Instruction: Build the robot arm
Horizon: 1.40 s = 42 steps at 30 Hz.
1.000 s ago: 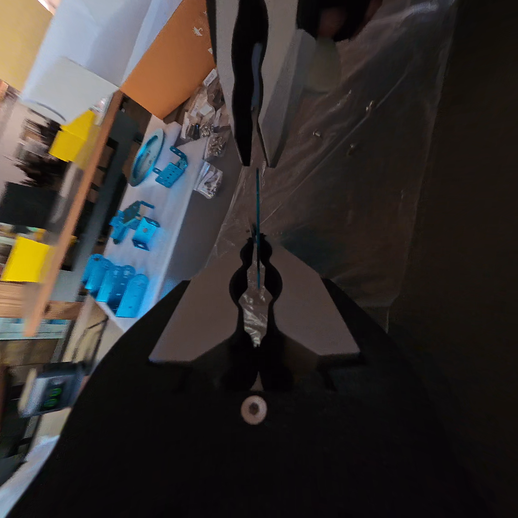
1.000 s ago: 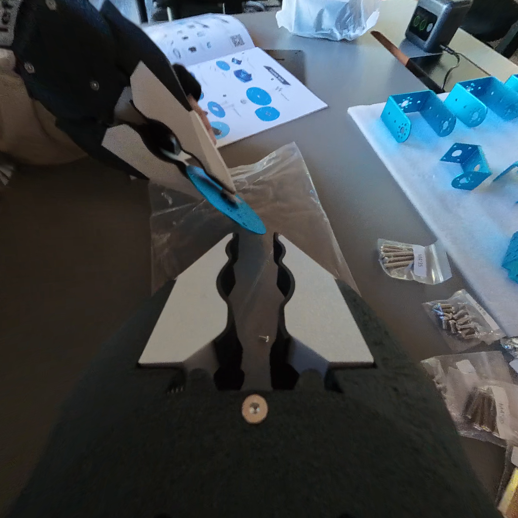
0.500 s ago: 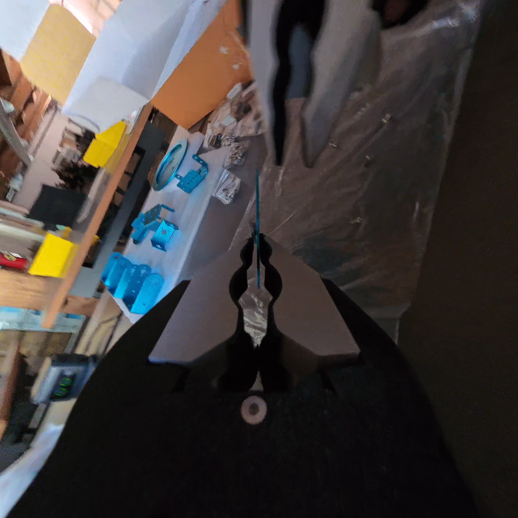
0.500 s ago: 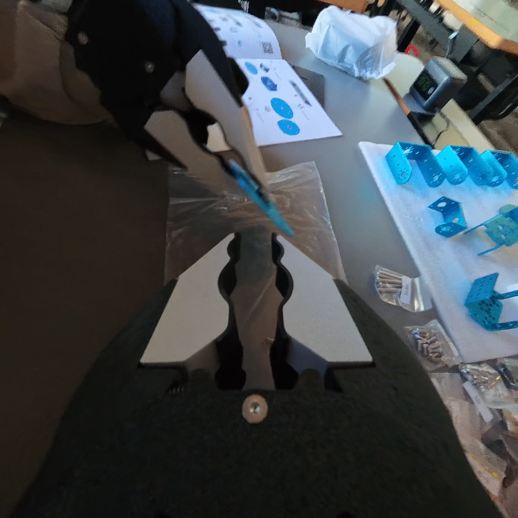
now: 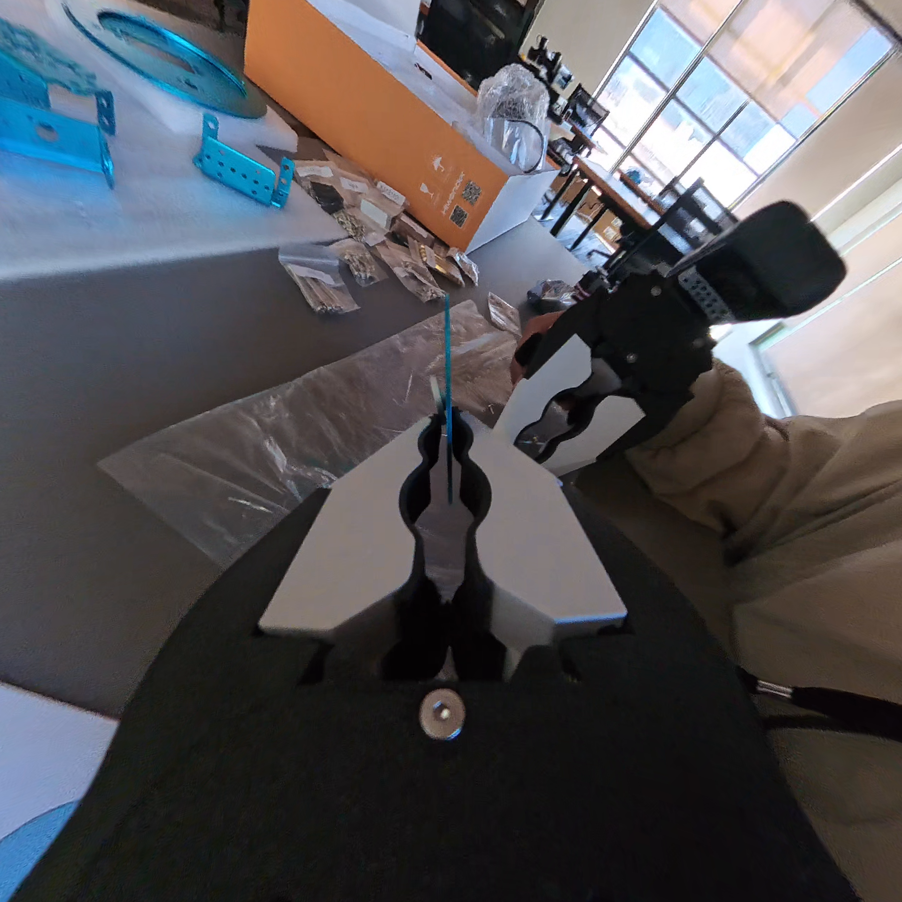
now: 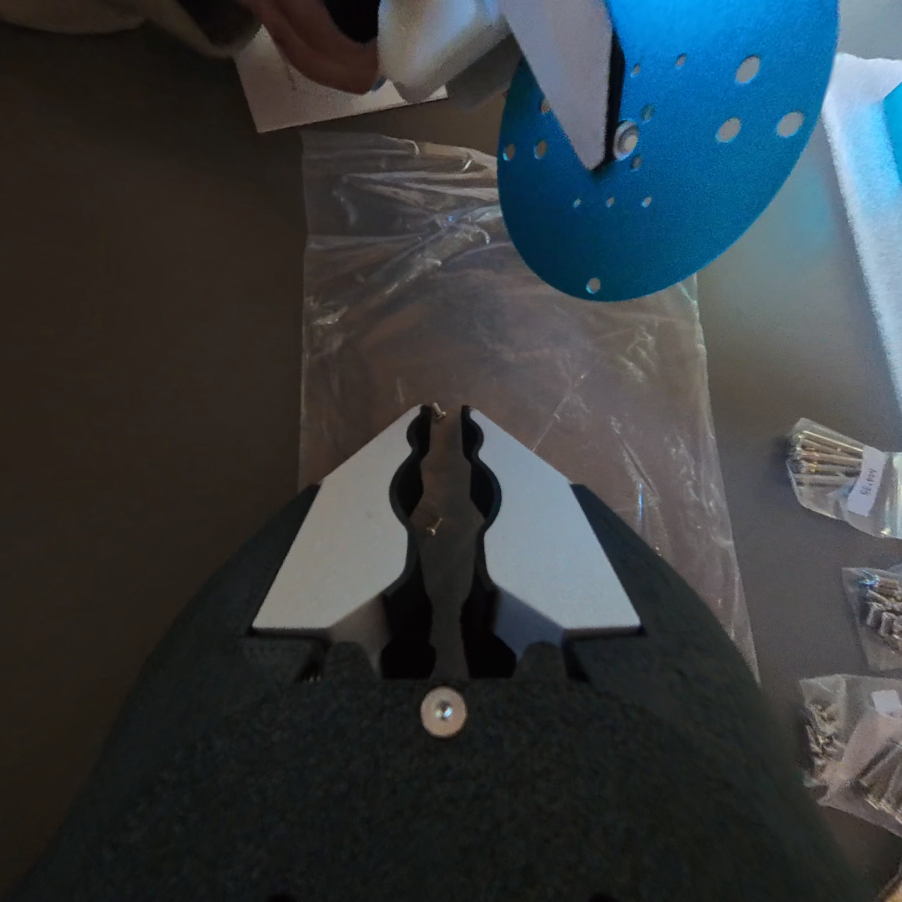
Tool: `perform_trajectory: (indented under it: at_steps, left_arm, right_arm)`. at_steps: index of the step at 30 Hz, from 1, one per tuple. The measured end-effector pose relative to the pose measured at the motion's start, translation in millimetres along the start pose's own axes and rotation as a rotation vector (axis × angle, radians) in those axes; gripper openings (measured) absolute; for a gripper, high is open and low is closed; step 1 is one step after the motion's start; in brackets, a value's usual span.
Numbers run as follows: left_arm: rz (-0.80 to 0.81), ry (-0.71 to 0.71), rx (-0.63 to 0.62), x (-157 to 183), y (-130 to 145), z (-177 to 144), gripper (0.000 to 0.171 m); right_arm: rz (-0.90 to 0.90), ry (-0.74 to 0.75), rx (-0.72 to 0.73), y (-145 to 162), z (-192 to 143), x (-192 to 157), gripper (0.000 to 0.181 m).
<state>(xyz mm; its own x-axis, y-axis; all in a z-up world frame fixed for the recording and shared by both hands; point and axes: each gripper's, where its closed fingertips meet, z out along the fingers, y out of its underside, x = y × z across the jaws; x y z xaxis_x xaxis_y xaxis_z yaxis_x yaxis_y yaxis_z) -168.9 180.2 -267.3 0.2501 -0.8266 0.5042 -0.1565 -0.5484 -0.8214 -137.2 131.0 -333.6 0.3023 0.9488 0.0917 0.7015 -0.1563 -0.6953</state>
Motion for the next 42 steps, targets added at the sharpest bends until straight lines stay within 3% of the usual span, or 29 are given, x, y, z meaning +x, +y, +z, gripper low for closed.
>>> perform_trajectory:
  at_steps: [14, 18, 22, 28, 42]
  left_arm:
    - [-0.151, 0.016, -0.072, -6.9, 16.6, 5.2, 0.004]
    - [-0.274, 0.079, -0.070, -3.8, 18.1, 5.8, 0.004]
    - [-0.363, 0.126, -0.059, 0.1, 16.7, 5.8, 0.004]
    - [-0.534, 0.229, -0.052, 13.4, 17.7, 9.3, 0.004]
    - [-0.536, 0.160, -0.089, 6.0, 26.6, 12.2, 0.004]
  right_arm:
    - [-0.093, 0.050, 0.006, -1.1, 2.9, 3.3, 0.003]
    - [-0.231, 0.230, 0.061, -16.3, -9.3, 21.1, 0.003]
    - [-0.425, 0.544, 0.137, -44.9, -32.6, 41.8, 0.002]
    - [-0.612, 0.762, 0.037, -56.6, -26.2, 46.1, 0.002]
    - [-0.730, 0.801, -0.097, -56.3, -9.9, 40.6, 0.002]
